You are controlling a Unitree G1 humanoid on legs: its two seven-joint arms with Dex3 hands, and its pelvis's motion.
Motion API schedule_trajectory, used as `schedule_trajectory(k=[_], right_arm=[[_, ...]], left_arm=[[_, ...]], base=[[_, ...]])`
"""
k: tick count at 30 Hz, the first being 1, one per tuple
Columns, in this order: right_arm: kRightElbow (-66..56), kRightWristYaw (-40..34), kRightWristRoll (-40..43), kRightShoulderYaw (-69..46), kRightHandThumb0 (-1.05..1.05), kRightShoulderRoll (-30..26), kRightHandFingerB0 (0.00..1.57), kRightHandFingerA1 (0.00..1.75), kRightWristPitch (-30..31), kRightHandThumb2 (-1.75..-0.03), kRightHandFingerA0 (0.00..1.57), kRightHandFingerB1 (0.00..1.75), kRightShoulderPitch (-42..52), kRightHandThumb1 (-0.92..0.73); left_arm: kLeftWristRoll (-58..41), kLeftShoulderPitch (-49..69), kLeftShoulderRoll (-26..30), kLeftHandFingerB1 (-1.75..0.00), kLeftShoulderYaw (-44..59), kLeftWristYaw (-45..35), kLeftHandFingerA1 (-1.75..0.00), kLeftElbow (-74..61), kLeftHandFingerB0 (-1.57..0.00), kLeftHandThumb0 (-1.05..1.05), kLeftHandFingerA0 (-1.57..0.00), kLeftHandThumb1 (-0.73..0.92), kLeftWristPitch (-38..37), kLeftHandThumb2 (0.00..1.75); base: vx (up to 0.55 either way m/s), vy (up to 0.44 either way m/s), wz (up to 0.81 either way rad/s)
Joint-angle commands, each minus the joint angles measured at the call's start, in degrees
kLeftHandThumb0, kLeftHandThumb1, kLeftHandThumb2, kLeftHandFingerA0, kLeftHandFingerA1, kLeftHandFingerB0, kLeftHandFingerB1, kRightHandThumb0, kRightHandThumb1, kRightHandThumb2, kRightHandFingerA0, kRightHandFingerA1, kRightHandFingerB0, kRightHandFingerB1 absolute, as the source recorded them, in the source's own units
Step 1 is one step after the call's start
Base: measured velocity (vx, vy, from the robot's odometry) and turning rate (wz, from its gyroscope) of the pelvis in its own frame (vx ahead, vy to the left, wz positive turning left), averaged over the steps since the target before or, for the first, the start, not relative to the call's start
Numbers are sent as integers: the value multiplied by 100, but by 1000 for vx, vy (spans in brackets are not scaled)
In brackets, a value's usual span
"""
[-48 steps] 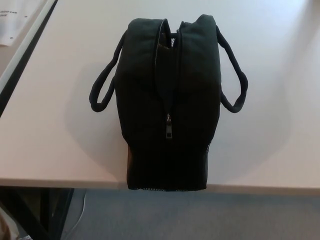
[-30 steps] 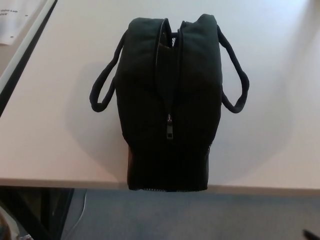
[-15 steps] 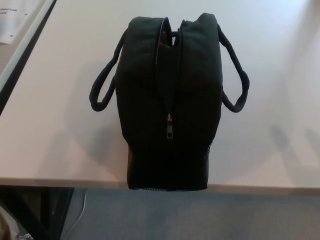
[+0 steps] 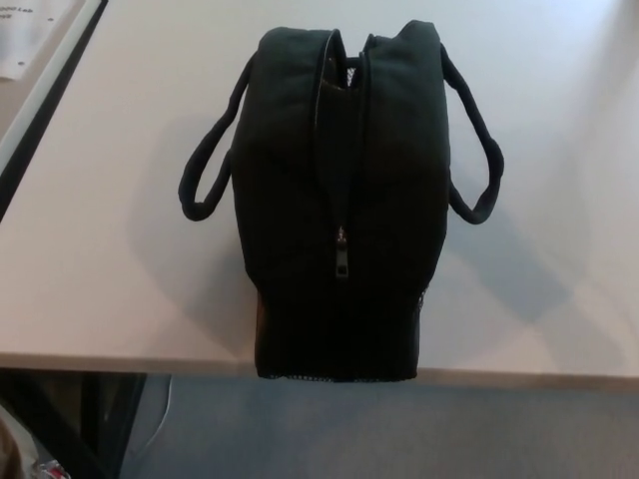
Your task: A lunch bag is kept on the middle of the desk and the robot uses both its hands to grab the opening of the bag from the left and right and moves its hands away from each other to spread the bag open
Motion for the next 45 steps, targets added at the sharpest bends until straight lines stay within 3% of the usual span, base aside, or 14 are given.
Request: schedule_trajectory(k=[1, 2, 3, 13, 16, 19, 21, 22, 31, 38, 41, 43, 44, 45], right_arm=[[1912, 1122, -2297, 2561, -39, 1132, 17, 36, -48, -60, 23, 38, -3530, -37], [2041, 1057, -2407, 2737, -39, 1262, 17, 36, -30, -60, 23, 38, -3653, -37], [2220, 1090, -2467, 2929, -31, 1450, 15, 30, -63, -54, 23, 31, -3757, -44], [2870, -213, -4063, 5053, -37, 2433, 8, 34, -46, -55, 24, 31, -3888, -44], [3000, -493, -4144, 5371, -32, 2544, 7, 36, -46, -57, 25, 28, -3791, -48], [3052, -825, -4418, 5757, -16, 2550, 9, 34, 112, -57, 26, 26, -3834, -49], [3109, -1067, -4781, 6165, -23, 2549, 8, 37, 330, -60, 23, 21, -3951, -46], [3157, -1061, -4806, 6281, -22, 2561, 9, 35, 334, -55, 26, 32, -3948, -48], [3258, -1345, -4983, 7125, -30, 2493, 1, 36, 308, -55, 27, 30, -3868, -51], [3478, -1804, -4952, 7614, -34, 2548, 10, 33, 375, -57, 34, 28, -3856, -53], [3515, -1839, -4991, 7818, -37, 2548, 11, 35, 419, -58, 30, 26, -3912, -53], [3608, -2000, -5008, 7959, -43, 2558, 22, 34, 385, -58, 35, 30, -3942, -56], [3671, -2040, -4910, 7939, -48, 2581, 48, 40, 301, -59, 55, 37, -3931, -61], [3744, -2083, -4792, 7903, -48, 2607, 48, 40, 194, -59, 55, 37, -3913, -61]], left_arm=[[3165, -1632, -171, -50, -2551, 290, -52, -276, -6, -2, -17, 36, -1357, 89], [3433, -1651, -226, -50, -2798, 397, -52, -327, -6, -2, -17, 36, -1281, 89], [3683, -1666, -364, -36, -3065, 553, -36, -350, -17, -1, -31, 52, -1250, 65], [5014, -1674, -1336, -36, -4982, 1816, -37, -654, -29, 5, -36, 44, -891, 72], [5198, -1693, -1433, -37, -5331, 2029, -40, -782, -48, -9, -46, 48, -883, 57], [5399, -1718, -1448, -41, -5617, 2459, -44, -831, -58, -10, -50, 45, -812, 59], [5582, -1777, -1475, -43, -5865, 2846, -44, -820, -66, -6, -53, 45, -720, 59], [5561, -1749, -1502, -48, -5928, 2840, -44, -814, -75, -11, -56, 49, -708, 56], [5478, -1694, -1510, -56, -6325, 3079, -45, -749, -79, -24, -61, 47, -573, 55], [5442, -1835, -1716, -62, -6624, 3287, -40, -617, -77, -17, -55, 50, -238, 56], [5484, -1901, -1836, -77, -6733, 3556, -41, -568, -72, -12, -52, 53, 5, 56], [5348, -1919, -1927, -79, -6678, 3655, -40, -609, -76, -14, -57, 51, 47, 56], [5352, -1960, -1978, -83, -6703, 3825, -40, -579, -81, -14, -57, 51, 56, 56], [5356, -2007, -2043, -83, -6725, 4029, -40, -544, -81, -14, -57, 51, 63, 56]], base=[[0, 0, 0], [0, 0, 0], [0, 0, 0], [0, 0, 0], [0, 0, 0], [0, 0, 0], [0, 0, 0], [0, 0, 0], [0, 0, 0], [0, 0, 0], [0, 0, 0], [0, 0, 0], [0, 0, 0], [0, 0, 0]])
